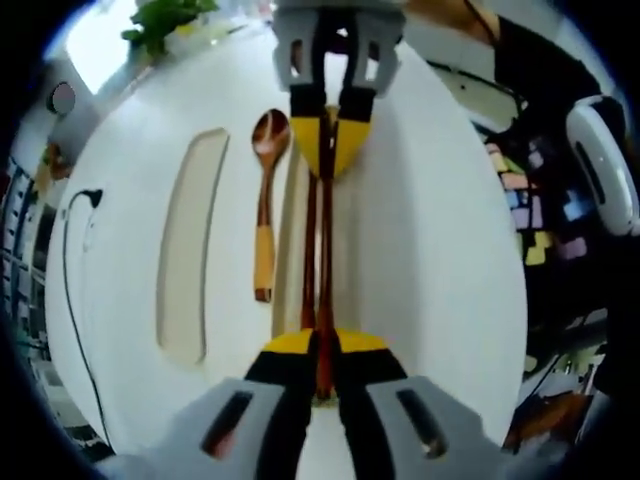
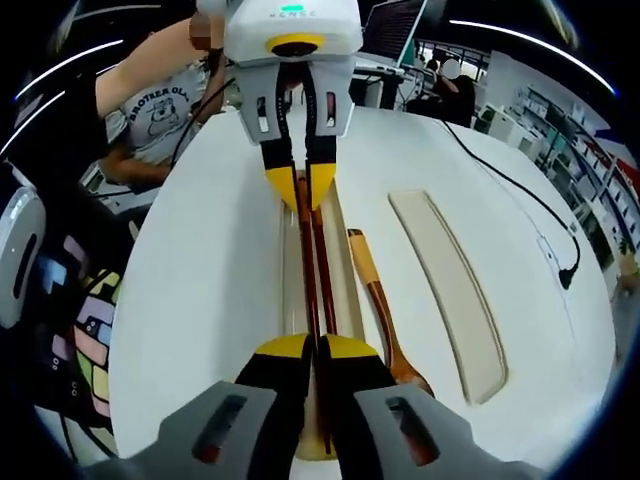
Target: Arrange the utensils inside the cutlery case until each visible utensil rests in its matching compartment.
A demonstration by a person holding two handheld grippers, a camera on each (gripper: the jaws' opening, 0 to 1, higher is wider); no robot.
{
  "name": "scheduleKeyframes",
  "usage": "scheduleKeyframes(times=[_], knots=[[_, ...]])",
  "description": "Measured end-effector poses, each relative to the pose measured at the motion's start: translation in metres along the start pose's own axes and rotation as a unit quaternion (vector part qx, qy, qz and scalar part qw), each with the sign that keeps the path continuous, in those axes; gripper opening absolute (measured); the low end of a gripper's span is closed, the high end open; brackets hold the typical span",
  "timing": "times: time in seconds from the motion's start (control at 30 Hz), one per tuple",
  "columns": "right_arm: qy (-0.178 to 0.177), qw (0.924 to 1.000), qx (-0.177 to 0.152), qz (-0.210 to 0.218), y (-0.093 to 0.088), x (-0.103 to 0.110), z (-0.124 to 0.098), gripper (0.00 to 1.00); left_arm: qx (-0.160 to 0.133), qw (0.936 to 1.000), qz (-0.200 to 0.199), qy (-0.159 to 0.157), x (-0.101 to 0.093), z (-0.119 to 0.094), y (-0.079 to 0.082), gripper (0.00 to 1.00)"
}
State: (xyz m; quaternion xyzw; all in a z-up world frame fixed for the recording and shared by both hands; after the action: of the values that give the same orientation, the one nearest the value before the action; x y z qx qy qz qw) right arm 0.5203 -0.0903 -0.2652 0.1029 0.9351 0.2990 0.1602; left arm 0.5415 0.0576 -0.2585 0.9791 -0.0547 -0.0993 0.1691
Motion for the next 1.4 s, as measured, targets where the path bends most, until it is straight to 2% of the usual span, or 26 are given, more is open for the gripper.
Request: scheduleKeyframes(times=[0.37,0.67,1.0,1.17,1.4], knots=[[0.001,0.9995,0.0,-0.032,0.003,-0.001,-0.003,0.03,-0.026,0.9996,-0.004,0.009,0.0,-0.007,0.003,0.08],[-0.008,0.999,-0.02,-0.04,0.008,-0.004,-0.017,0.06,-0.04,0.9991,0.0,0.015,0.0,-0.013,0.006,0.09],[-0.046,0.9979,-0.044,-0.011,0.013,-0.028,-0.036,0.06,-0.046,0.9985,0.003,0.031,0.003,-0.021,0.017,0.09],[-0.079,0.9958,-0.034,0.032,0.004,-0.051,-0.042,0.06,-0.043,0.9982,0.012,0.04,0.007,-0.022,0.029,0.09],[-0.094,0.9937,-0.033,0.053,-0.007,-0.061,-0.047,0.06,-0.05,0.9973,0.009,0.054,0.015,-0.02,0.044,0.09]])
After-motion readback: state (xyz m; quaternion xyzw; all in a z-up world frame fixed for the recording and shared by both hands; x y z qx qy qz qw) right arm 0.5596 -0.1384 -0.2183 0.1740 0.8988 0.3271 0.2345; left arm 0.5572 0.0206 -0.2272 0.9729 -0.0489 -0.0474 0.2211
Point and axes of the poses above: the point that each gripper's makers call its tool centre point, and the gripper's own axes: z roughly forward along the fingers, x roughly to its left, y roughly out of its top, the point moved 6 cm from there along -z, roughly backward along the fingers, and after that the axes turned 13 degrees about -y, right-handed, at the moved point
